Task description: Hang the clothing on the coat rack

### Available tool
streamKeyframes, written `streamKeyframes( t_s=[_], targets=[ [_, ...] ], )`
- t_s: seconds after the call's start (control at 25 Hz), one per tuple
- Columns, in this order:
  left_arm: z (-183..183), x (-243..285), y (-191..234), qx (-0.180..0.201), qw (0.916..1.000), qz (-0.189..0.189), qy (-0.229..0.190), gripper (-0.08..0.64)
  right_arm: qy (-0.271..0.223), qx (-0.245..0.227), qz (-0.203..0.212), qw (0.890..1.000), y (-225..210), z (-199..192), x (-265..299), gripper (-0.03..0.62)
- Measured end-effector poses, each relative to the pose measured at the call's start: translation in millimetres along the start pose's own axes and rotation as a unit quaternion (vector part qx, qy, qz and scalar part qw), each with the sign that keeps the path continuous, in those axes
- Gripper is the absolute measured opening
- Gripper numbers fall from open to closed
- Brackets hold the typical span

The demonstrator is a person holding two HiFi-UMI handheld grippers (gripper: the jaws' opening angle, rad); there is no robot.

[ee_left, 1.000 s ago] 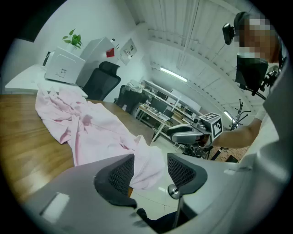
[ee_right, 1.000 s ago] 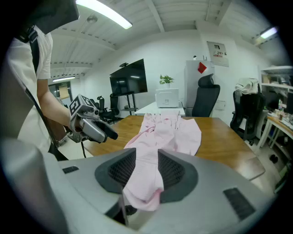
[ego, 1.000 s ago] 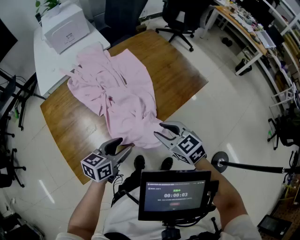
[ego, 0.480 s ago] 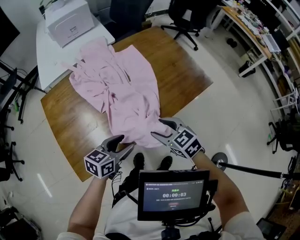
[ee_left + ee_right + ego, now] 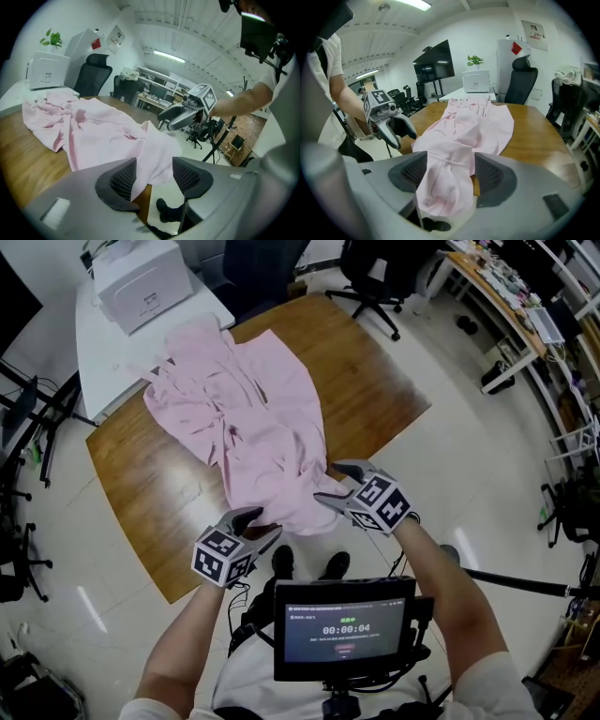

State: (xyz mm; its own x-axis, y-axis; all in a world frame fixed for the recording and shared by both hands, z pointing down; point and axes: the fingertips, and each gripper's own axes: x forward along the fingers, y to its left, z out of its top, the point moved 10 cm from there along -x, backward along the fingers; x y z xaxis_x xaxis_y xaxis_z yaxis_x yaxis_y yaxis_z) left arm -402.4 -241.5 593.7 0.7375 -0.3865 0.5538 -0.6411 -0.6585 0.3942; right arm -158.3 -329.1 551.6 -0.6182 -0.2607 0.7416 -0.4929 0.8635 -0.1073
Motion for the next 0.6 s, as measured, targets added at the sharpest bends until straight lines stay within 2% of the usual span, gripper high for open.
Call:
streamKeyframes(
  t_s=[0.04,0.08,0.16,0.2,0.32,0.44,0.52,0.56,0.6],
  targets=[
    [0,6,1,0.012,0.9999,0.002,0.008,0.241,0.001,-0.002,0.001,1.0,1,1,1,0.328],
    [0,9,1,0.022,0.9997,0.004,0.012,0.185,0.001,-0.005,0.002,1.0,2,1,2,0.328],
    [1,9,0,0.032,0.9994,0.004,0.008,0.022,0.001,-0.013,0.003,1.0,7,3,3,0.328],
    [3,5,-2,0.033,0.9995,-0.001,0.0,0.006,0.001,-0.018,0.004,1.0,9,4,2,0.328],
    [8,-6,-8,0.042,0.9989,-0.006,-0.019,0.006,0.001,-0.029,0.004,1.0,13,5,0,0.328],
    [8,-8,-2,0.045,0.9987,0.021,-0.014,0.011,-0.001,-0.033,0.004,0.999,14,5,-3,0.328],
    [4,-2,6,0.028,0.9994,0.019,0.012,0.163,-0.003,-0.038,0.005,0.999,17,7,-4,0.328],
    [1,2,8,0.022,0.9993,0.014,0.028,0.22,-0.002,-0.042,0.005,0.999,19,8,-5,0.328],
    [0,6,9,0.021,0.9988,0.011,0.043,0.247,0.0,-0.047,0.005,0.999,20,8,-6,0.328]
  ],
)
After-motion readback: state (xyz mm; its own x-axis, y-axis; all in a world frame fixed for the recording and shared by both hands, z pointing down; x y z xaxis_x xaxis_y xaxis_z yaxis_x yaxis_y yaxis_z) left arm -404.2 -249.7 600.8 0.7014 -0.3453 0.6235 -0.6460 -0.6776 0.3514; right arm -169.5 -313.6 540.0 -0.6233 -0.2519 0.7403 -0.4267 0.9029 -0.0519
